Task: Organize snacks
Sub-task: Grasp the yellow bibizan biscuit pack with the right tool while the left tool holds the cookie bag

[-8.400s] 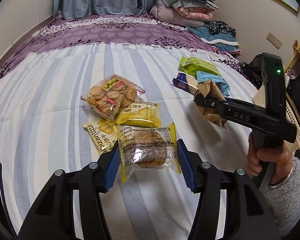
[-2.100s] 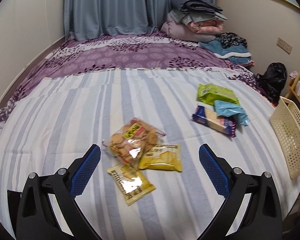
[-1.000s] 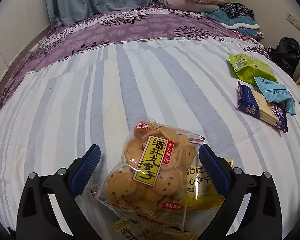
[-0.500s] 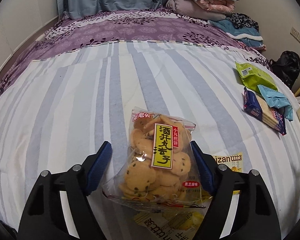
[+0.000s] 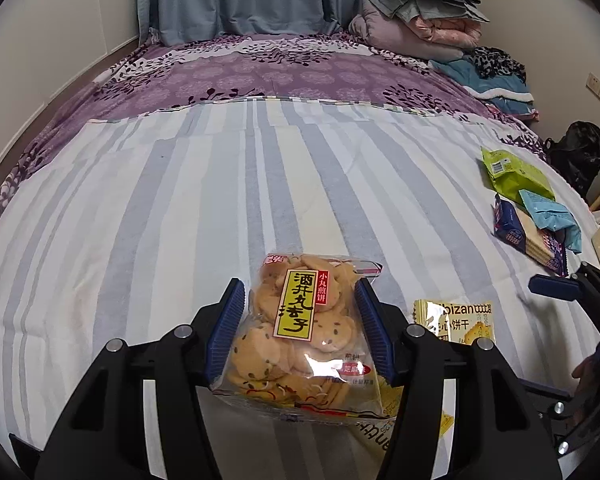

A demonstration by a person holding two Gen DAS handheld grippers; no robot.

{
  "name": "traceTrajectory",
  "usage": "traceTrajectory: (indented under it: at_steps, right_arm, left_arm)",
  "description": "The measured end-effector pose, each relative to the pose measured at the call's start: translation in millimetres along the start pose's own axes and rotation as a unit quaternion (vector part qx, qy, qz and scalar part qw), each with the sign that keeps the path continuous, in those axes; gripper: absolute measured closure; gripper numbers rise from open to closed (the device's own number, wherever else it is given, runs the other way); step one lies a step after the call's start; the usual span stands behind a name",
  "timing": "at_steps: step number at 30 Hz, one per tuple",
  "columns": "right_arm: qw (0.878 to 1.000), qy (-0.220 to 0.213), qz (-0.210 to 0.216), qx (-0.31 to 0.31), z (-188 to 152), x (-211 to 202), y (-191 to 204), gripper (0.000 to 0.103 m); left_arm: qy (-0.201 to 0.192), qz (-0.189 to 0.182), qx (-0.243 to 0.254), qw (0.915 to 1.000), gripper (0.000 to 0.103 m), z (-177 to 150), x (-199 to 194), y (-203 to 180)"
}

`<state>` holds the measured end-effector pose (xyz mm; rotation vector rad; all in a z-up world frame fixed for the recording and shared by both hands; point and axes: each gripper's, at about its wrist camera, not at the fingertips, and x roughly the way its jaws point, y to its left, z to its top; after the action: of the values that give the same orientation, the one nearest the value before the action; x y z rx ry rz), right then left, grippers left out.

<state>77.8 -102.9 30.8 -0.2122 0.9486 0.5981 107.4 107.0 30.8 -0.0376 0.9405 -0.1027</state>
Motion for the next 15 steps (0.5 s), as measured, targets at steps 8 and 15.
traceTrajectory:
  at_steps: [8,15]
  right_arm:
    - [0.997,0.02,0.012,-0.071,15,25,16,0.005]
    - [0.995,0.035,0.017,-0.089,21,36,25,0.006]
  left_arm:
    - [0.001,-0.006,0.001,1.0,0.042,-5,-1,7]
    - [0.006,-0.009,-0.002,0.9999,0.038,-7,5,6]
